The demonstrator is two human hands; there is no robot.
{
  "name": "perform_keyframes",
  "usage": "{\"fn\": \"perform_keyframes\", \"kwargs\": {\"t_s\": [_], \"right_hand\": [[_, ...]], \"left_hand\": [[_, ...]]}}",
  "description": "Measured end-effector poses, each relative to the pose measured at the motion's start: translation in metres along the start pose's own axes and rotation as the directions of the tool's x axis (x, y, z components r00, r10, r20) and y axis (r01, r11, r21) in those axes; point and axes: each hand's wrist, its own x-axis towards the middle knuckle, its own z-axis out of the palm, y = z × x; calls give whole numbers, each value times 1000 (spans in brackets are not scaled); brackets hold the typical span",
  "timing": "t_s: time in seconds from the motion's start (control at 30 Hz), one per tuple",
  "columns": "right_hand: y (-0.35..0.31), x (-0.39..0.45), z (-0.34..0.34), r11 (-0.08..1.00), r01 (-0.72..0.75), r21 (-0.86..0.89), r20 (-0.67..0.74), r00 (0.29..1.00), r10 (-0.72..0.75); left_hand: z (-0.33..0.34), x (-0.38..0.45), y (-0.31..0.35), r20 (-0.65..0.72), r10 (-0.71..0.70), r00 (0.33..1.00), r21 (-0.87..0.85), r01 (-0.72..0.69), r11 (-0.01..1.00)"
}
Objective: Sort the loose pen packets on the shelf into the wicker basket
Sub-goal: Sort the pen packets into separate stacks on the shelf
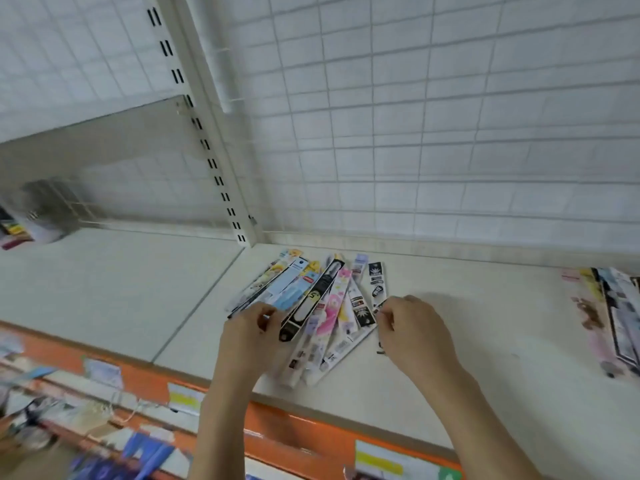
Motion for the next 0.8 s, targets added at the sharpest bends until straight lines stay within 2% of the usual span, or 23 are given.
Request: {"fn": "perform_keyframes", "kwargs": {"t_s": [0.2, 0.37, 0.5, 0.63, 0.7, 0.8], "right_hand": [[-45, 20, 18, 995, -89, -50, -126, 989, 82], [-69, 36, 34, 964, -231, -130, -6, 973, 232], [-78, 37, 45, 934, -328, -141, -32, 945, 327], [-82, 39, 44, 912, -377, -163, -16, 925, 379], [-81, 40, 43, 910, -394, -130, -5, 918, 397], [-81, 40, 37, 922, -384, 57, 22, 924, 383]], "left_hand": [[-28, 28, -38, -1, 88, 996, -60, -87, 994], [-44, 51, -60, 57, 122, 991, -89, -117, 989], [-49, 66, -72, 127, 96, 987, -100, -84, 991], [-43, 71, -73, 286, 148, 947, -35, -144, 989], [-39, 69, -68, 354, 160, 921, 7, -173, 985], [-34, 69, -62, 399, 148, 905, 44, -180, 983]]}}
